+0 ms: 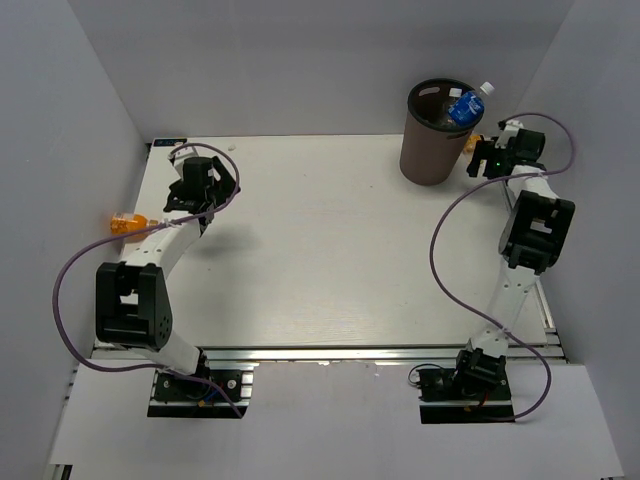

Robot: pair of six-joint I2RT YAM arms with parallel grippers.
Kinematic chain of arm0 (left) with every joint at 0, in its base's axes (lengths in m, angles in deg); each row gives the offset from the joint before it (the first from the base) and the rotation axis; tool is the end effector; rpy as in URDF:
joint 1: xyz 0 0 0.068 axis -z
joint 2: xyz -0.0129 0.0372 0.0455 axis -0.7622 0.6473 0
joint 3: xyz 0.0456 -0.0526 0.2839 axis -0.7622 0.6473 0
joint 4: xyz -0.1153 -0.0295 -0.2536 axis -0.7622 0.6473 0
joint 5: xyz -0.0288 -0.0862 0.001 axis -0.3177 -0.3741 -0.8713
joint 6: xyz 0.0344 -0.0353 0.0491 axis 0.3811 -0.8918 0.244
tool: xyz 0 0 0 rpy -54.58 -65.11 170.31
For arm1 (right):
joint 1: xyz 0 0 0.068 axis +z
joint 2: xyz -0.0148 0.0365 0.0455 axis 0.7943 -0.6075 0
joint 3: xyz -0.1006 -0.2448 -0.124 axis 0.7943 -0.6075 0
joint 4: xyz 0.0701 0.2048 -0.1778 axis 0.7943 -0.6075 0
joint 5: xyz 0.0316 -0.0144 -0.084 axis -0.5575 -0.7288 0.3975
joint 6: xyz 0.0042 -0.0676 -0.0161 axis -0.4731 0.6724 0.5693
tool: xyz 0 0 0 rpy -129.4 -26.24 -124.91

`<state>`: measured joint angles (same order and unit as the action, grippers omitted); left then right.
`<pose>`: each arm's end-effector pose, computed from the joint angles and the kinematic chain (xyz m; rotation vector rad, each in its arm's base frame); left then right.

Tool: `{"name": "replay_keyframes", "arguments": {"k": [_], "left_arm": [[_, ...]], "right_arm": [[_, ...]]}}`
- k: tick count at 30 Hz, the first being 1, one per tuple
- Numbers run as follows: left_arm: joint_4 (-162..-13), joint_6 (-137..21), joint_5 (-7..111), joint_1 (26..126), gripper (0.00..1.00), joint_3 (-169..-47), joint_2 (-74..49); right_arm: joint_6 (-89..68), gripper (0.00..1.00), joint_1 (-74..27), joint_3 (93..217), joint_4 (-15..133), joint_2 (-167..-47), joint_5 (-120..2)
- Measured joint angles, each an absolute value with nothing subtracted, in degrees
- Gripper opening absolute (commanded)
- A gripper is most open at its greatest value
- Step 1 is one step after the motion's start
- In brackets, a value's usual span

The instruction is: Put the plastic bottles in the bin

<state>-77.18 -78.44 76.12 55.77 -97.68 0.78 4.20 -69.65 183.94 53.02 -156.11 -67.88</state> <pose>0.3810 -0.0251 0.2574 -0.6291 2.0676 -0.0756 0.5554 -0.1539 0.1999 0.0058 2.1143 0.0448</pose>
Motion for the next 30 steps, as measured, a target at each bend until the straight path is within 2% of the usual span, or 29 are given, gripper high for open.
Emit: {"name": "replay_keyframes", "arguments": {"k": [14,19,20,22,30], "left_arm": [[-73.60,-78.27,80.58,55.77,0.98,-101.16,4.28],[-73.40,-78.24,82.21,55.77,0.98,-101.64,4.28],[-73.27,-78.22,82.35,55.77,0.98,-101.64,4.28],[-73.11,-78.22,82.74,55.77,0.98,-101.64,4.28],[-72.07,-78.09,84.49,55.77,0.98,-101.83,4.28]], "right_arm": [[3.67,0.89,-66.76,200.01,58.63,-173.32,-63.07],[3.94,0.78,-65.56,202.52,60.86,-175.68,-61.28],[3.89,0.70,-65.28,202.70,61.41,-175.87,-61.15],[3.65,0.62,-64.95,203.29,62.59,-176.27,-61.19],[1.10,0.47,-64.93,204.86,66.35,-176.92,-60.62]]}}
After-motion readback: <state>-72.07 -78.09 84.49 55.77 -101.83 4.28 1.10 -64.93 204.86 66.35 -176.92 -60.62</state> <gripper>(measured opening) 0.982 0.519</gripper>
